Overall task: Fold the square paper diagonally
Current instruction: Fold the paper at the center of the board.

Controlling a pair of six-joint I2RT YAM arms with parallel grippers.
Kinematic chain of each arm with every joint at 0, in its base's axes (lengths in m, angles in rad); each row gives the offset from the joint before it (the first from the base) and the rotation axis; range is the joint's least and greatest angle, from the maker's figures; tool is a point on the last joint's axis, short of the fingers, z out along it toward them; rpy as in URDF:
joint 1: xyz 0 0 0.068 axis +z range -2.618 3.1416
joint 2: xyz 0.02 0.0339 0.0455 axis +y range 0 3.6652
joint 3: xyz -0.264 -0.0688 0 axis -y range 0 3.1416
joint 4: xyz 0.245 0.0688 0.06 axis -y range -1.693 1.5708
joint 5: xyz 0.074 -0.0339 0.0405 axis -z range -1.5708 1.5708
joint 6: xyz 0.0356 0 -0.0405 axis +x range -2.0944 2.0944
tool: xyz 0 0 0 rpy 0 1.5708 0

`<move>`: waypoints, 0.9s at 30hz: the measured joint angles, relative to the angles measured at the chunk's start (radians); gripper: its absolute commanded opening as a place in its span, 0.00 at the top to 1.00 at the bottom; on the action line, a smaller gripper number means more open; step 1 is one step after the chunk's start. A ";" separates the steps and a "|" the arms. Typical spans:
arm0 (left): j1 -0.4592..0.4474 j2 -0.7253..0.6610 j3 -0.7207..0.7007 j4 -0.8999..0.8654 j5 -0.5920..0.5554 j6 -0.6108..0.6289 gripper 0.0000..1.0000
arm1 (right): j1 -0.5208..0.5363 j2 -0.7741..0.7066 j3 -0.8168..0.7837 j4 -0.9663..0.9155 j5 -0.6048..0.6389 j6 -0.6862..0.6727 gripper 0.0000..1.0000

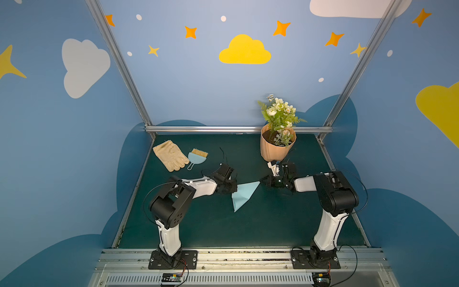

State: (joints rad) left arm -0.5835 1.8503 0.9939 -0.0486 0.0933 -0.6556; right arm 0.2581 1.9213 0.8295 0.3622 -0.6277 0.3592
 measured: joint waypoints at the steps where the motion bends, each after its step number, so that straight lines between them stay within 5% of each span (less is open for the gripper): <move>1: 0.000 0.000 0.000 0.000 0.000 0.000 0.97 | -0.009 -0.012 -0.006 -0.008 0.008 -0.002 1.00; 13: 0.000 0.000 0.005 0.004 -0.005 -0.045 0.97 | -0.039 -0.297 -0.113 -0.051 0.013 0.010 1.00; 27: -0.006 0.163 0.164 0.130 -0.052 -0.190 0.97 | 0.092 -0.116 -0.147 0.045 -0.047 0.064 1.00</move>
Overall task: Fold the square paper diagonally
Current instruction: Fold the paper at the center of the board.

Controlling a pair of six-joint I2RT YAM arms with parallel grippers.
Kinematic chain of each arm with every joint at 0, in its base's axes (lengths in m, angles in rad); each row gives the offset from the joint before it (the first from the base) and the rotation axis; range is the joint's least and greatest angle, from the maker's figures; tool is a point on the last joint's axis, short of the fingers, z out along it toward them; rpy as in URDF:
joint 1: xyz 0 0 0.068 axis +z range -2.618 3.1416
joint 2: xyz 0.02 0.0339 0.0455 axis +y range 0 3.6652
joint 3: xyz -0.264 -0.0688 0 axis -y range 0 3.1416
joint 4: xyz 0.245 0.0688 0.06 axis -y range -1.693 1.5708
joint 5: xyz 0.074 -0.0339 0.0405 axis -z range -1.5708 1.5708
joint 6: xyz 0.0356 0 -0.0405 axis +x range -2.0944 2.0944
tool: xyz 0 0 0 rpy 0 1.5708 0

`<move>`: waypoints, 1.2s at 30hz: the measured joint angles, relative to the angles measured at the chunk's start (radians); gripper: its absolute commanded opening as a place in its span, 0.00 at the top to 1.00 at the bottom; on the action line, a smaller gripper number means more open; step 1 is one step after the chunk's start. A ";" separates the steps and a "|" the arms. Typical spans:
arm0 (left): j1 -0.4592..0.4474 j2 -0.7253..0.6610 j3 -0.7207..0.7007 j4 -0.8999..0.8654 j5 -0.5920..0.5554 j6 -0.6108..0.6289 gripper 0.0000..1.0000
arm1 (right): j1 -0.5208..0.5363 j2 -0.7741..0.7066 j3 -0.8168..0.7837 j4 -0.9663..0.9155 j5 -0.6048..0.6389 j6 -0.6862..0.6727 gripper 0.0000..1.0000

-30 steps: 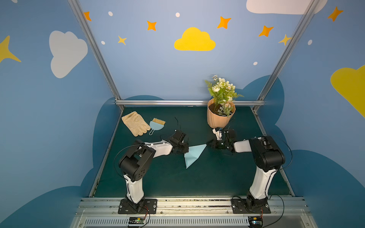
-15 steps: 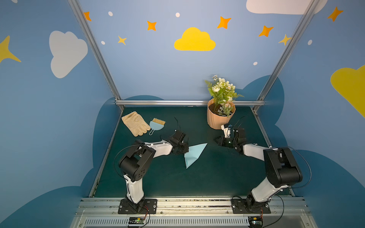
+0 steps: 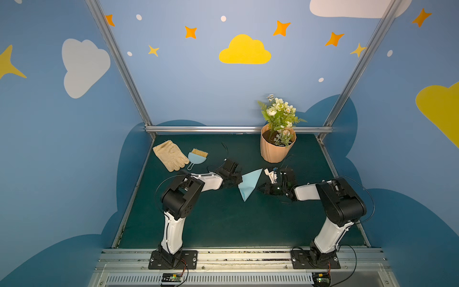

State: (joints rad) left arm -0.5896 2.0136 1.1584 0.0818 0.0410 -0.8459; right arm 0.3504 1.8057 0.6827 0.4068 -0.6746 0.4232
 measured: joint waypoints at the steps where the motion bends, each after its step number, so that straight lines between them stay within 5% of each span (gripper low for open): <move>1: -0.002 0.006 0.005 0.006 -0.003 -0.006 0.97 | 0.000 0.008 0.007 0.002 0.000 0.001 1.00; 36: -0.016 0.016 -0.003 0.050 -0.034 -0.054 0.97 | 0.034 0.150 0.096 0.085 -0.071 -0.021 1.00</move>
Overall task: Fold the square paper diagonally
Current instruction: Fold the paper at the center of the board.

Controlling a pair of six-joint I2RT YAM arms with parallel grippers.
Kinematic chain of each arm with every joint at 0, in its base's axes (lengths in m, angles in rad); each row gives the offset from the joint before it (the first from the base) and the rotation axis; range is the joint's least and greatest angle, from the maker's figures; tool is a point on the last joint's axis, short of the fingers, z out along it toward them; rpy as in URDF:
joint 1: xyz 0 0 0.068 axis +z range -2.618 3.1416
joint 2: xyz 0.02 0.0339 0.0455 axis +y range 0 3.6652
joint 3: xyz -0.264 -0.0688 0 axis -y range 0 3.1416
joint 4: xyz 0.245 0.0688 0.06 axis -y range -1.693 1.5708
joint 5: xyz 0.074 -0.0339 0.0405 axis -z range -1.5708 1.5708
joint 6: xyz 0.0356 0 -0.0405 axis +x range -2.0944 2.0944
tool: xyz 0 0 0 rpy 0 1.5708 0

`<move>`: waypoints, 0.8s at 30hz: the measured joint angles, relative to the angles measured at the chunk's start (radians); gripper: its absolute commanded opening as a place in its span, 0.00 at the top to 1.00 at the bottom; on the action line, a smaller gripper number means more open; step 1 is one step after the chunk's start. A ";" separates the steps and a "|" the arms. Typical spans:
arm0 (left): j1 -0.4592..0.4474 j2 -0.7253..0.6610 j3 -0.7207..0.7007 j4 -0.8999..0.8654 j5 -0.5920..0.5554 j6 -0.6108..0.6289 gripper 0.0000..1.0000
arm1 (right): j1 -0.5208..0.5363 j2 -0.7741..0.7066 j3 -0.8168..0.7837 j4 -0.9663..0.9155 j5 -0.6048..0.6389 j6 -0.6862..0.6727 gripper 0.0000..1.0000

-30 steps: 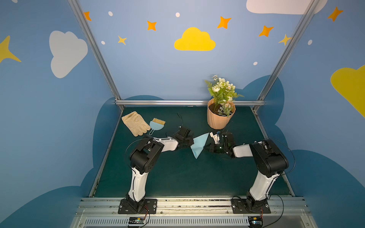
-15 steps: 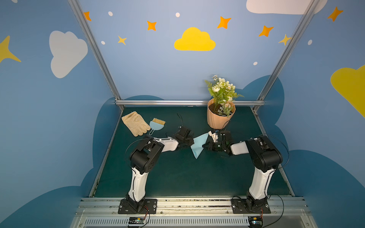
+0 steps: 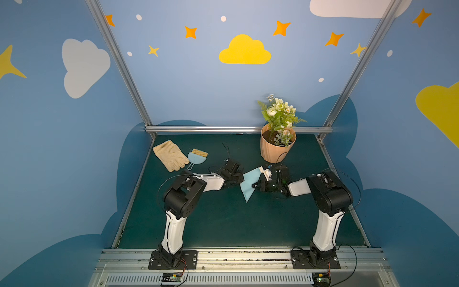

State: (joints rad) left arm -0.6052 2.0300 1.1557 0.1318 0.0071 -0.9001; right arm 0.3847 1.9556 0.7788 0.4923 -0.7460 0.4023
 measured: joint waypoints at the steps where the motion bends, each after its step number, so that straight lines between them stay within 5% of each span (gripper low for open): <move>1: 0.000 0.000 -0.002 0.003 0.000 -0.002 0.97 | 0.003 0.000 -0.003 0.002 -0.003 -0.003 1.00; 24: -0.003 0.000 -0.015 0.028 -0.007 -0.015 0.97 | 0.063 -0.053 -0.126 0.080 -0.053 -0.139 1.00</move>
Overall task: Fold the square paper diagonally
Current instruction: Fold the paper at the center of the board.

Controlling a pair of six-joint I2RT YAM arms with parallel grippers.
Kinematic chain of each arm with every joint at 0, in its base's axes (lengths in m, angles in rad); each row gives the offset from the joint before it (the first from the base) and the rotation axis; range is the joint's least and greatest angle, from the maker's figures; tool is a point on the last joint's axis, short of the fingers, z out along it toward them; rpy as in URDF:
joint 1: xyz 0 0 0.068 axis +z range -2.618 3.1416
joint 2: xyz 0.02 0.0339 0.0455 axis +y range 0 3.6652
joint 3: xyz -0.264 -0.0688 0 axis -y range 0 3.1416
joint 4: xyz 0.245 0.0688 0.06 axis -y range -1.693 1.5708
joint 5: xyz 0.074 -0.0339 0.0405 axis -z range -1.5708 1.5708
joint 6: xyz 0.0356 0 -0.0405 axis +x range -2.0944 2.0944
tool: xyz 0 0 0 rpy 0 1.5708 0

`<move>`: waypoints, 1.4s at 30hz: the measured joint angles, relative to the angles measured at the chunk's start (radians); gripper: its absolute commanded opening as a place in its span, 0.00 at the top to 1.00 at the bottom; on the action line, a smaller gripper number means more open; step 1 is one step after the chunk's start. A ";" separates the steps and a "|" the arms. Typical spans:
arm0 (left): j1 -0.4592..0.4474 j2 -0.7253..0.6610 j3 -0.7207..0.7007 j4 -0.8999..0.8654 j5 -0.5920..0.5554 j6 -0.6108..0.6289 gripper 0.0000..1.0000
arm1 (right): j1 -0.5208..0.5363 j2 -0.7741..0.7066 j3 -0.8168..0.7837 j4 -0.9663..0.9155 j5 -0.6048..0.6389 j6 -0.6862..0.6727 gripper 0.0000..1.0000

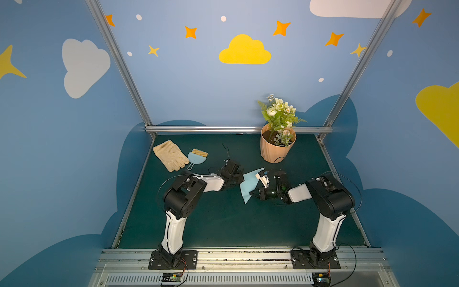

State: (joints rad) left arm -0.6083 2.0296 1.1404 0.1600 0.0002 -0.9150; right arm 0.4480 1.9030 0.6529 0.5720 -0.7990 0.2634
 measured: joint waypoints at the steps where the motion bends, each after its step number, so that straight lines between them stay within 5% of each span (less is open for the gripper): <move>1: 0.000 0.000 0.000 0.000 0.000 -0.002 0.97 | 0.006 -0.002 -0.007 0.008 0.000 -0.007 1.00; 11: -0.002 0.000 0.000 0.000 0.000 -0.008 0.97 | 0.028 -0.050 -0.067 0.014 0.008 -0.019 1.00; 22: -0.005 -0.018 -0.087 0.130 -0.008 -0.091 0.97 | -0.072 -0.256 -0.125 -0.049 0.008 0.049 1.00; 42: -0.038 -0.001 -0.074 0.155 -0.056 -0.164 0.97 | -0.042 -0.052 -0.005 -0.075 0.006 0.080 1.00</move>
State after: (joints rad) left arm -0.6464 2.0289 1.0660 0.3153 -0.0559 -1.0790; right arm 0.4057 1.8507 0.6479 0.4973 -0.7929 0.3439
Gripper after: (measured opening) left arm 0.051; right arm 0.048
